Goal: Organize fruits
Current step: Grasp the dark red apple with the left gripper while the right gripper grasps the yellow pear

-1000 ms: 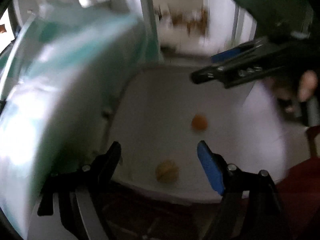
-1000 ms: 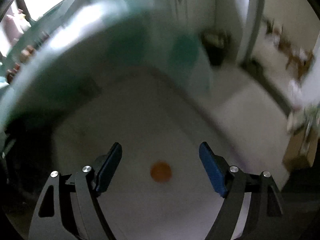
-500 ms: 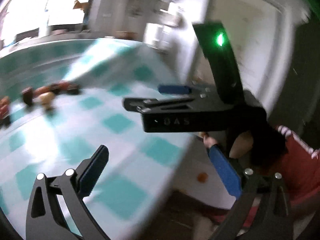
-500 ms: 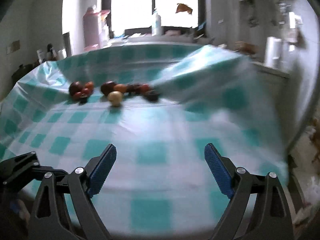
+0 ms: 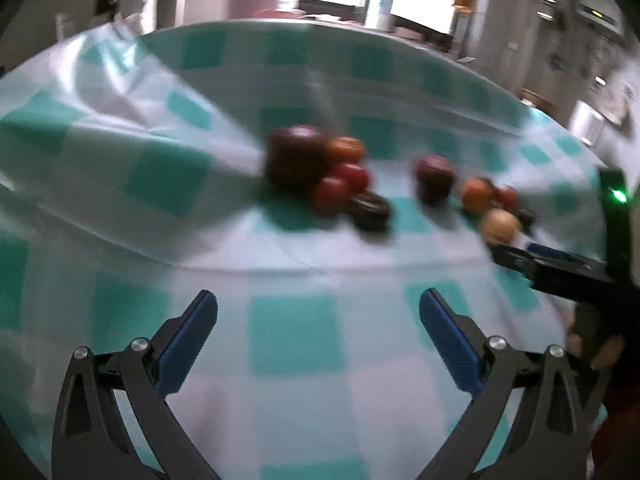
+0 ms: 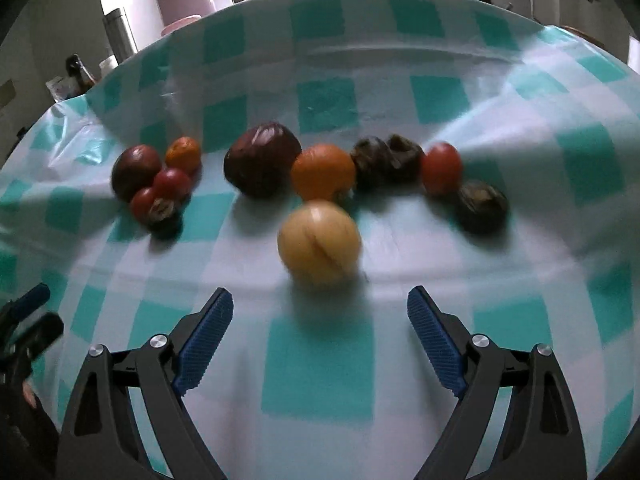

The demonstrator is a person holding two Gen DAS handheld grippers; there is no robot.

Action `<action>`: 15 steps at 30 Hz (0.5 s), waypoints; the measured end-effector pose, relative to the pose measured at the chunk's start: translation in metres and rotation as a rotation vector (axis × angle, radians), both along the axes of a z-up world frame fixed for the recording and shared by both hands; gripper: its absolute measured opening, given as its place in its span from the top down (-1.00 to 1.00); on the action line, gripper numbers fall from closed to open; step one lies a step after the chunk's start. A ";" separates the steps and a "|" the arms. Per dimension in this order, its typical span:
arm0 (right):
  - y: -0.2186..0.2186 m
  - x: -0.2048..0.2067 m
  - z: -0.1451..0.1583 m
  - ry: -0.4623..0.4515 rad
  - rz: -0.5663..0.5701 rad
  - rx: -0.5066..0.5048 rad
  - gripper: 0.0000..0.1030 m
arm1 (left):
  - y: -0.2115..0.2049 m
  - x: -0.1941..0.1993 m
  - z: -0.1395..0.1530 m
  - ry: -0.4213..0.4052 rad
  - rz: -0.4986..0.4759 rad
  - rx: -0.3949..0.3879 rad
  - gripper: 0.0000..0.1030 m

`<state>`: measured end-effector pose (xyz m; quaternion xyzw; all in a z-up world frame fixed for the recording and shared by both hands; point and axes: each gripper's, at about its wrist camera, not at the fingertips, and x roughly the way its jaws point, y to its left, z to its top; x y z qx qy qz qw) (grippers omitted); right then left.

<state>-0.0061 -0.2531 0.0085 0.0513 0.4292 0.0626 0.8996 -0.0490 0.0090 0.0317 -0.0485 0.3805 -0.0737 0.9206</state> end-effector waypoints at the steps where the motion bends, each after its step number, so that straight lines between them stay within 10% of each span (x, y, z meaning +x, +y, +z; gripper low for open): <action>1: 0.001 0.006 -0.002 0.012 -0.004 -0.006 -0.45 | 0.008 0.010 -0.001 0.008 0.023 0.000 -0.96; 8: -0.007 0.010 -0.002 -0.005 -0.038 0.039 0.10 | 0.021 0.087 -0.009 0.023 0.095 -0.007 -0.96; 15: -0.013 0.009 -0.002 -0.007 -0.034 0.084 0.14 | 0.003 0.131 -0.008 0.012 0.097 0.010 -0.96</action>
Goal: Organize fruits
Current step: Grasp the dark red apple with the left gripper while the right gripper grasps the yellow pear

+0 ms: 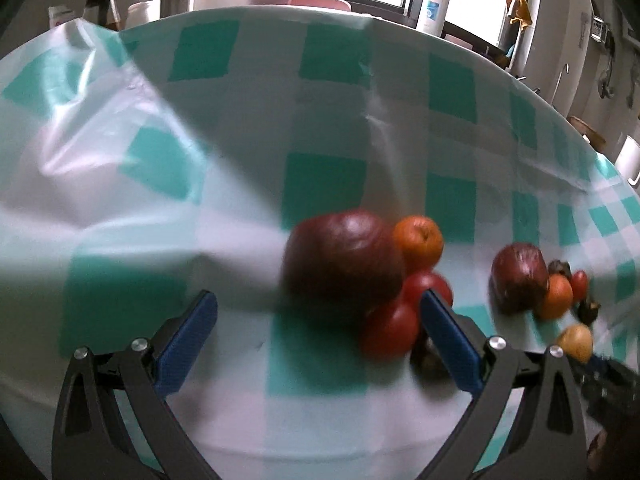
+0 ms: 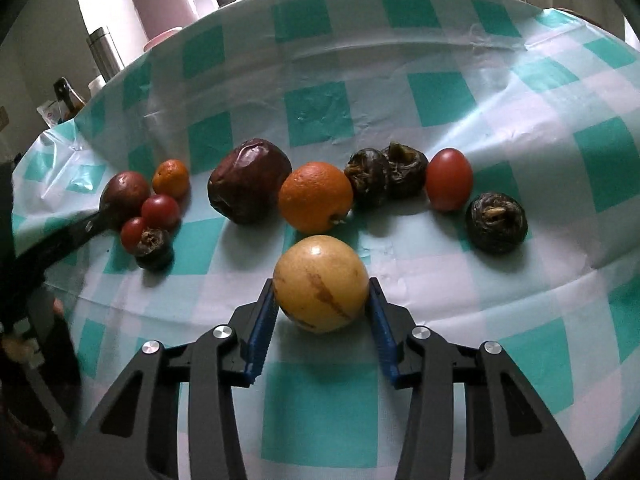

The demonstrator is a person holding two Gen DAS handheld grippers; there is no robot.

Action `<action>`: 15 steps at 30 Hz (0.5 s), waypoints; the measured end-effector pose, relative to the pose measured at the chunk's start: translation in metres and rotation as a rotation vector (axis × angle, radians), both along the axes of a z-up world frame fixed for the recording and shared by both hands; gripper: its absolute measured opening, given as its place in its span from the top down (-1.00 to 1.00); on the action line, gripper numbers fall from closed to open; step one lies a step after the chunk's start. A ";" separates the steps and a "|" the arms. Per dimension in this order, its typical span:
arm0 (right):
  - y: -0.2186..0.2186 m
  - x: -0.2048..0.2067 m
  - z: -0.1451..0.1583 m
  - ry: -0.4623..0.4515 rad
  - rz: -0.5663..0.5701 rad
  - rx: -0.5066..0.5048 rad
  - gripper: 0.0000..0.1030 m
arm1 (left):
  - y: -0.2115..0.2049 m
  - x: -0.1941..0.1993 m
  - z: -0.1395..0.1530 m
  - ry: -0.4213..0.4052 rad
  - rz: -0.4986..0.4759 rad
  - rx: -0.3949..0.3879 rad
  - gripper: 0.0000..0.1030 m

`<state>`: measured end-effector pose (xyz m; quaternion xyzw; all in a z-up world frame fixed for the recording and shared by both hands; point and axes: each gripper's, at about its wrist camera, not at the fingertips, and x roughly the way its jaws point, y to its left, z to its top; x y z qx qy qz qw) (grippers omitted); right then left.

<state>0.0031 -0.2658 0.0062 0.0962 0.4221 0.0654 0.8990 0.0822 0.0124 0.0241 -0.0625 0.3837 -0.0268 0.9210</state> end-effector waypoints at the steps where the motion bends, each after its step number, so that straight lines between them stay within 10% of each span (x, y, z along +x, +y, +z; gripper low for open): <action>1: 0.000 0.001 0.000 0.000 0.000 0.005 0.14 | -0.003 0.005 -0.001 0.003 -0.004 0.004 -0.96; 9: -0.001 0.000 -0.001 -0.001 0.001 0.014 0.13 | -0.010 0.021 -0.004 0.017 -0.032 0.056 -0.94; 15: 0.001 0.000 -0.001 0.001 0.005 -0.008 0.13 | 0.003 0.011 -0.009 0.013 -0.049 0.012 -0.35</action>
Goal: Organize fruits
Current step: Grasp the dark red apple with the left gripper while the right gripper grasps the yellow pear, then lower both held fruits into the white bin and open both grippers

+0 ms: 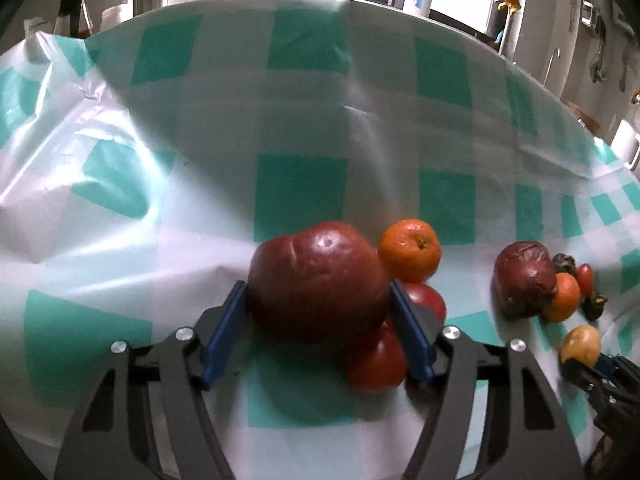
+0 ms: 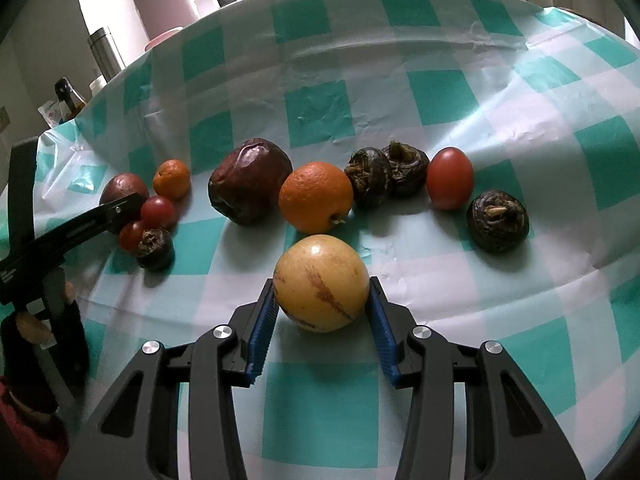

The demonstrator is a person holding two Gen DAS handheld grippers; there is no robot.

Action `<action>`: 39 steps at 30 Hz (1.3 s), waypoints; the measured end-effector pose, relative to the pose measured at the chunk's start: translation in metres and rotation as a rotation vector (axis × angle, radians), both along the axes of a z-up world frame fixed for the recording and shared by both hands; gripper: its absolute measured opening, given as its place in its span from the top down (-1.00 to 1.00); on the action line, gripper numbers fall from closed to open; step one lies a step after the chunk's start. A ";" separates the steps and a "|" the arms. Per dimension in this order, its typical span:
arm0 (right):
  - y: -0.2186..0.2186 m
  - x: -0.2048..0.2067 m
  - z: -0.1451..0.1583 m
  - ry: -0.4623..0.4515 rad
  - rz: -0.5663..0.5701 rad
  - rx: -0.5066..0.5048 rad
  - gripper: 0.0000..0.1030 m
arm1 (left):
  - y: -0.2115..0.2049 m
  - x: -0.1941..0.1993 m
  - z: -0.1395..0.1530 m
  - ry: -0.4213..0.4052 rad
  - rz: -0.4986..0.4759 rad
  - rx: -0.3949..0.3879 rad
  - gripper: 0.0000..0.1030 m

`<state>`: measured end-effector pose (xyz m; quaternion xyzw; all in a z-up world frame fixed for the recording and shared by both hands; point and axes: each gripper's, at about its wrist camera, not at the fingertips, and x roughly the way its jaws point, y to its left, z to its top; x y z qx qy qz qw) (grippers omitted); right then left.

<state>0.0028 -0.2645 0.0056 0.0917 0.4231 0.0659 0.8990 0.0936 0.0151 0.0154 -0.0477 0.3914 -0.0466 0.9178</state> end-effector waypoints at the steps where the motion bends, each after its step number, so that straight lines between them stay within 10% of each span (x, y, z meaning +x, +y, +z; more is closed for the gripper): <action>1: 0.000 0.000 0.000 0.000 0.000 -0.001 0.13 | 0.002 -0.002 0.000 -0.003 0.003 -0.010 -0.34; 10: -0.004 -0.001 -0.003 -0.001 0.001 0.031 0.14 | 0.022 -0.022 0.000 -0.042 0.043 -0.098 -0.33; 20: -0.030 -0.086 0.017 -0.102 -0.016 0.218 0.15 | -0.018 -0.166 0.037 -0.211 0.019 -0.089 -0.33; 30: -0.104 -0.255 0.034 -0.187 -0.078 0.081 0.15 | -0.155 -0.286 0.032 -0.184 -0.374 -0.100 -0.33; 39: -0.219 -0.375 -0.012 -0.118 -0.344 0.007 0.15 | -0.286 -0.375 0.027 -0.166 -0.837 -0.101 -0.33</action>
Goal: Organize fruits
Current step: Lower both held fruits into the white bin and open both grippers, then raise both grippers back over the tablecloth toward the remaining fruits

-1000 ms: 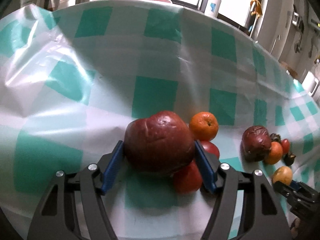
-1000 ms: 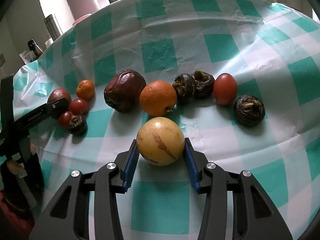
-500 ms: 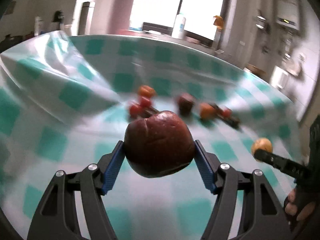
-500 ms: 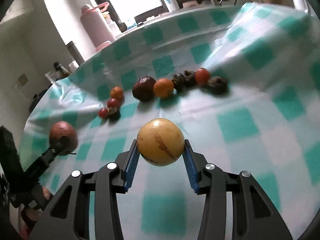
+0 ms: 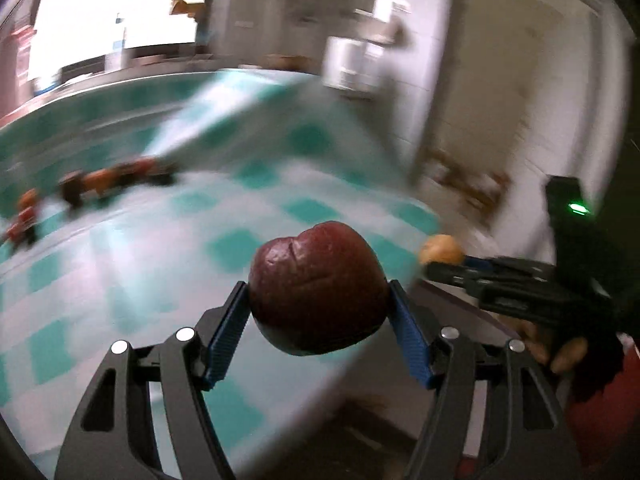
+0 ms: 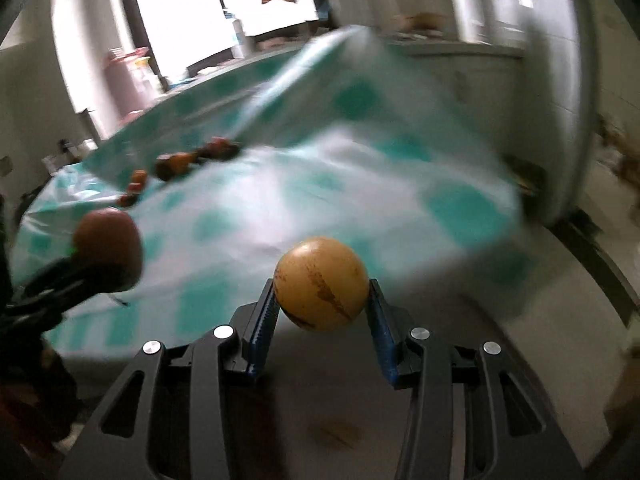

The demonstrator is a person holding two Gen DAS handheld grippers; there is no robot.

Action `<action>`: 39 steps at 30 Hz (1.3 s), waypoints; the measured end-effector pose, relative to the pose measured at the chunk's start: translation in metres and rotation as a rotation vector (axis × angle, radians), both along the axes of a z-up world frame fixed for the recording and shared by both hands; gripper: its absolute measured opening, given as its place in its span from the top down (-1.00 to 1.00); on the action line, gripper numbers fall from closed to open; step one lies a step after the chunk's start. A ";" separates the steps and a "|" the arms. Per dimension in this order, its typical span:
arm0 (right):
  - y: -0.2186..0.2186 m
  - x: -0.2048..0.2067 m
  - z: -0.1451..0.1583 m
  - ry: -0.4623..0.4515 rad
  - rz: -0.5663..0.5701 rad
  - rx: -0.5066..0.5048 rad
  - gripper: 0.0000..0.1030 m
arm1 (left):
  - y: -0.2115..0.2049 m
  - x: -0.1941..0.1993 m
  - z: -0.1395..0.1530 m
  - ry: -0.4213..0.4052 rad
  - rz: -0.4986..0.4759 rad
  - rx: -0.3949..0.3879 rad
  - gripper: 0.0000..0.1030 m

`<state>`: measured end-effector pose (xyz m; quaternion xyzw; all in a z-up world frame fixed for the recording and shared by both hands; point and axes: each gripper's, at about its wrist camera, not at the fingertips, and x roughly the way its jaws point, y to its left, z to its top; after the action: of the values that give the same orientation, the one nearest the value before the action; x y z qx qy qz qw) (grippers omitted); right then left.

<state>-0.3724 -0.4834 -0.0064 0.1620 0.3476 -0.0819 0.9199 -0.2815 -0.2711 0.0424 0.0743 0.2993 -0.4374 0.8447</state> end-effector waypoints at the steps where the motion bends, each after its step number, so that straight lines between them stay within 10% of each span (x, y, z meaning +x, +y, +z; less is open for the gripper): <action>1: -0.008 -0.007 -0.009 0.020 -0.023 0.005 0.15 | -0.018 -0.013 -0.004 0.002 -0.069 0.022 -0.33; 9: -0.050 -0.032 -0.111 0.328 -0.182 0.009 0.15 | -0.125 -0.071 -0.078 0.055 -0.365 0.284 -0.34; 22: -0.051 -0.021 -0.174 0.575 -0.163 -0.040 0.14 | -0.195 -0.058 -0.206 0.156 -0.400 0.690 -0.34; 39: -0.064 -0.032 -0.152 0.546 -0.215 -0.043 -0.37 | -0.197 -0.098 -0.192 -0.045 -0.460 0.647 -0.63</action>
<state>-0.4043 -0.5475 -0.1588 0.1505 0.5611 -0.2270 0.7817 -0.3793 -0.4685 -0.1496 0.4115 0.3785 -0.4967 0.6639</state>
